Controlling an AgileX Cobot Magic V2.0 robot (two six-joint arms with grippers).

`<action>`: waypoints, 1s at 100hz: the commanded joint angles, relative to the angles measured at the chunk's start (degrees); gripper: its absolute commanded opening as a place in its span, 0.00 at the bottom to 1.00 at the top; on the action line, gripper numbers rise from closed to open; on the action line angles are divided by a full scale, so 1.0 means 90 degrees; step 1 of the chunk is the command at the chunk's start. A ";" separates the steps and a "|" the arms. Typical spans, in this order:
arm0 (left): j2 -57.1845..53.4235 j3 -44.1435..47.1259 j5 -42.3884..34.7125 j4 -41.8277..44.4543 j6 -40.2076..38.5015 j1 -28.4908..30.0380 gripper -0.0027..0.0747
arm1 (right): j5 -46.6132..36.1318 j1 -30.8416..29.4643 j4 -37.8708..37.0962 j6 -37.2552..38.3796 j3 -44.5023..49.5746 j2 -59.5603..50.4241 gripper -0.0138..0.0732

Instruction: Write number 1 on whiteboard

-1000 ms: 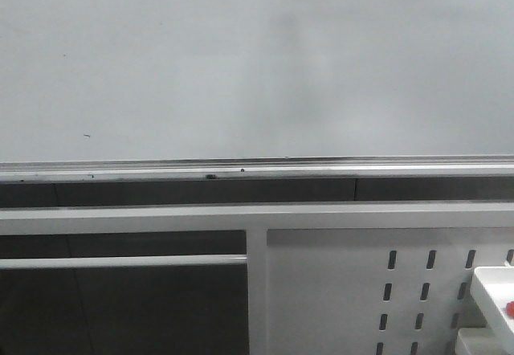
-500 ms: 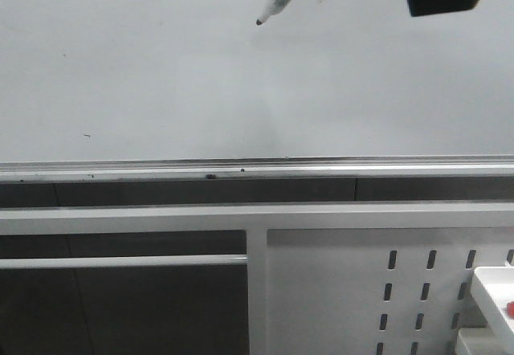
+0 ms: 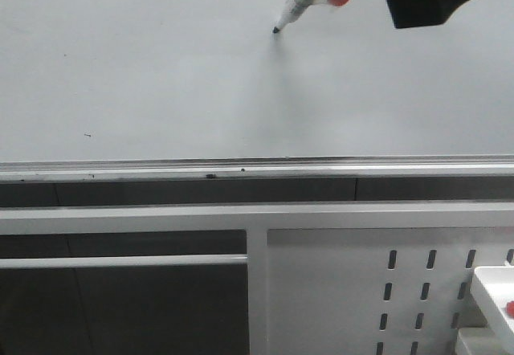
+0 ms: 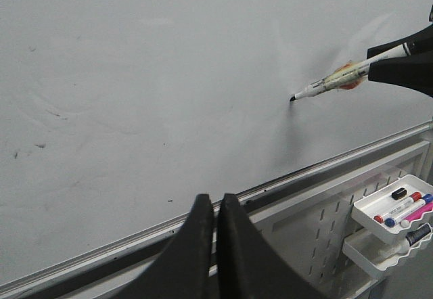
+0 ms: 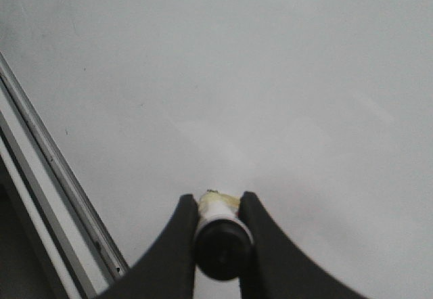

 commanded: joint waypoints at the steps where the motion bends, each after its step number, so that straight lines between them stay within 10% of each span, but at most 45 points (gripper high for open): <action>1: -0.0126 -0.0163 -0.0451 0.0040 -0.0076 0.0015 0.01 | -0.0668 -0.0170 0.0051 -0.0050 -0.0247 -0.0059 0.08; 100: -0.0126 -0.0163 -0.0476 0.0040 -0.0076 0.0015 0.01 | -0.0520 -0.0244 0.0448 -0.0050 -0.0247 0.0599 0.08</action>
